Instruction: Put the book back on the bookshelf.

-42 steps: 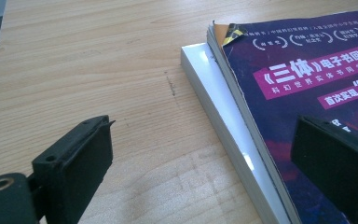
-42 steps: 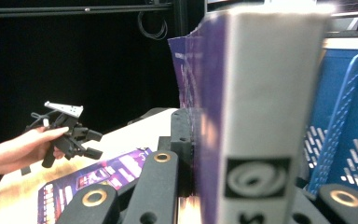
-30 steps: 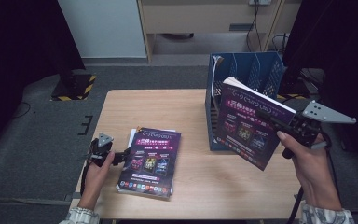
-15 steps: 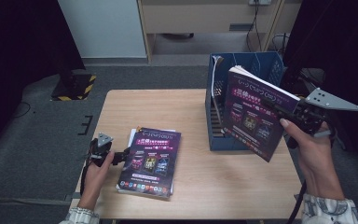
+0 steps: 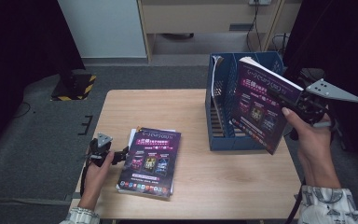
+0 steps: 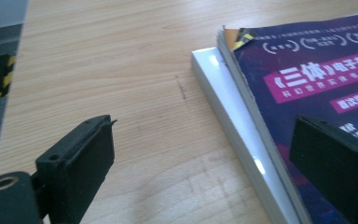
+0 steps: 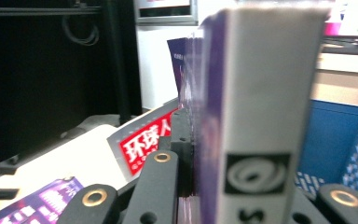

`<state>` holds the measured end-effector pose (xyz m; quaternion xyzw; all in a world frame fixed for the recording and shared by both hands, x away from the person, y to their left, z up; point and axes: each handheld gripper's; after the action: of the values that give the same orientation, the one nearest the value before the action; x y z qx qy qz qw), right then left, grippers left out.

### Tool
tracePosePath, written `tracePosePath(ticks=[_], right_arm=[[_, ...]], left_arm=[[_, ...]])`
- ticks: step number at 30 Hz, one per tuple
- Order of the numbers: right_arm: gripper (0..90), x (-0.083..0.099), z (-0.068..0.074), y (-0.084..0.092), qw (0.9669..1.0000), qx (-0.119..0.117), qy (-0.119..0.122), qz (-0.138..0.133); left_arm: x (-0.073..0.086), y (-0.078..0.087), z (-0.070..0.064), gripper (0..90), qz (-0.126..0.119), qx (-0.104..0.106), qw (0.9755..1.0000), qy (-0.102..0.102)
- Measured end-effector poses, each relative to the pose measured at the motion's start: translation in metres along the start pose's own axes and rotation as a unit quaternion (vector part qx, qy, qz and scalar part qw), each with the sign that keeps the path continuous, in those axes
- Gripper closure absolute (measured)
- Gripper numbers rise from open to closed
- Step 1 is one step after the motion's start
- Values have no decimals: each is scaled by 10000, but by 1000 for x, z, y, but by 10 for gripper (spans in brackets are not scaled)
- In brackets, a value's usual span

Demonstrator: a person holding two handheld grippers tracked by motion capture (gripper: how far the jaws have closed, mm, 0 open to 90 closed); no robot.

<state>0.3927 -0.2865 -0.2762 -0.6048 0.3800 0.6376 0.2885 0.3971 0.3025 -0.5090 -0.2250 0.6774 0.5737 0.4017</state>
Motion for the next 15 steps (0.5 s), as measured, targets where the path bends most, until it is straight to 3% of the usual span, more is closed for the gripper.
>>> tracePosePath(ticks=[4, 10, 15], right_arm=[[827, -1, -5, -6, 9998, 205, -46, 4], [827, -5, -8, -18, 9986, 526, 102, 27], [827, -3, -14, -25, 9970, 779, -8, 5]], left_arm=[[1, 0, 2, 69, -60, -80, 9999, -42], [1, 2, 6, 78, -174, -280, 9994, -46], [3, 3, 11, 81, -222, -372, 9991, 23]])
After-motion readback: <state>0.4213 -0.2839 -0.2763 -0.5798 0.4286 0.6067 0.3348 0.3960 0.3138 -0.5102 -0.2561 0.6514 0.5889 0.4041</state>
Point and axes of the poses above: each handheld gripper's, and its own axes: y roughly backward along the jaws, x roughly out of its underside, z roughly to its left, and after that the axes turned 4 degrees about y, right-handed
